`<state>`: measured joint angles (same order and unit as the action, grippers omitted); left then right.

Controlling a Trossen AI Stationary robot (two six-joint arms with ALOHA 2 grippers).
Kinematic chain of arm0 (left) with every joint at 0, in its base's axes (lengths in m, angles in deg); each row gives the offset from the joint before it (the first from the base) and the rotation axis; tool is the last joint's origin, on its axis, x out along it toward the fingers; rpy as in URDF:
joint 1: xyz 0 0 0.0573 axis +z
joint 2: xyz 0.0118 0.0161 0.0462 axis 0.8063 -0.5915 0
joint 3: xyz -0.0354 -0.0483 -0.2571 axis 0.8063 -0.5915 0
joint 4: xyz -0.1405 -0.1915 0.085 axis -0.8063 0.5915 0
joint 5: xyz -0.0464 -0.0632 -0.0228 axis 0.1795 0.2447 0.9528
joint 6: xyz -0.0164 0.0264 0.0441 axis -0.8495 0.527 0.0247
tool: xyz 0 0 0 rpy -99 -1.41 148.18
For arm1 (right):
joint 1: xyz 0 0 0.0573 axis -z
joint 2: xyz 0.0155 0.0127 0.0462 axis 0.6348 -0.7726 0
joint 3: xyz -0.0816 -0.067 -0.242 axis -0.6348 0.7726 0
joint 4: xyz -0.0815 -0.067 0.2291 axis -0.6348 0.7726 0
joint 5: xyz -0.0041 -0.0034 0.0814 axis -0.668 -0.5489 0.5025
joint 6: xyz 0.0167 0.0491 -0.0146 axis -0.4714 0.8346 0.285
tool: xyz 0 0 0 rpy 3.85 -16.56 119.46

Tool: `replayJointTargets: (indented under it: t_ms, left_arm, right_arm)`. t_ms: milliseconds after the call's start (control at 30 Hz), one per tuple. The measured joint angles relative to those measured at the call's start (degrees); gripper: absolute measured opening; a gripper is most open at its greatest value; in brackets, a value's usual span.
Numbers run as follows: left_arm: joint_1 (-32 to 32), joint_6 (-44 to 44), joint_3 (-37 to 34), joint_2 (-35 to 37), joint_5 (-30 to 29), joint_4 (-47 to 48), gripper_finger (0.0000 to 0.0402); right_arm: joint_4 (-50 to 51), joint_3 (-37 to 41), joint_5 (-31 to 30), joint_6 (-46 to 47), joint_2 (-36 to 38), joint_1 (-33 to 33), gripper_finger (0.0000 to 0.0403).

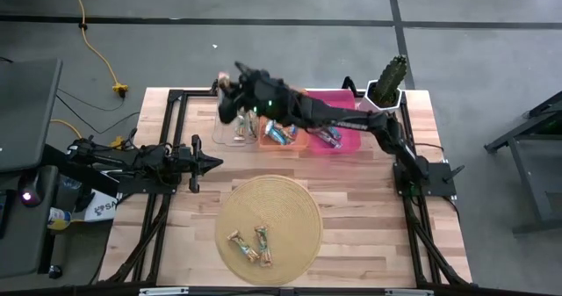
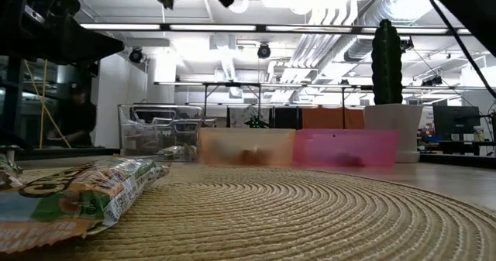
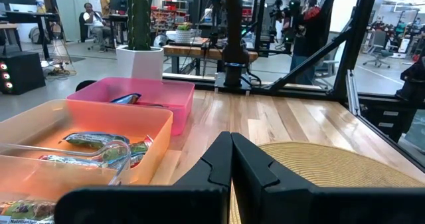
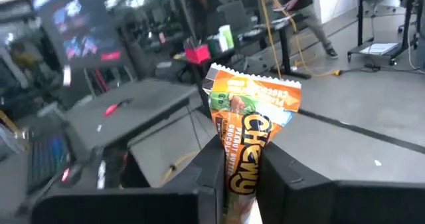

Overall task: Pick and place Granola Bars by type
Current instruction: Put the yellow granola bar into the transparent bin

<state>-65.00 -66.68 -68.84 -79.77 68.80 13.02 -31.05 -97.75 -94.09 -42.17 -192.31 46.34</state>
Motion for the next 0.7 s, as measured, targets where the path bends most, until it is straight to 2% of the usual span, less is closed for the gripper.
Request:
replayJointTargets:
  t_ms: [267, 700]
  left_arm:
    - [0.0, 0.0, 0.0, 0.0, 0.2, 0.0, 0.0001]
    - [0.0, 0.0, 0.0, 0.0, 0.5, 0.0, 0.0001]
  right_arm:
    - [-5.3, 0.0, 4.9, 1.4, -4.8, 6.7, 0.0048]
    - [-4.3, 0.0, 12.4, 15.4, -15.3, 10.9, 0.005]
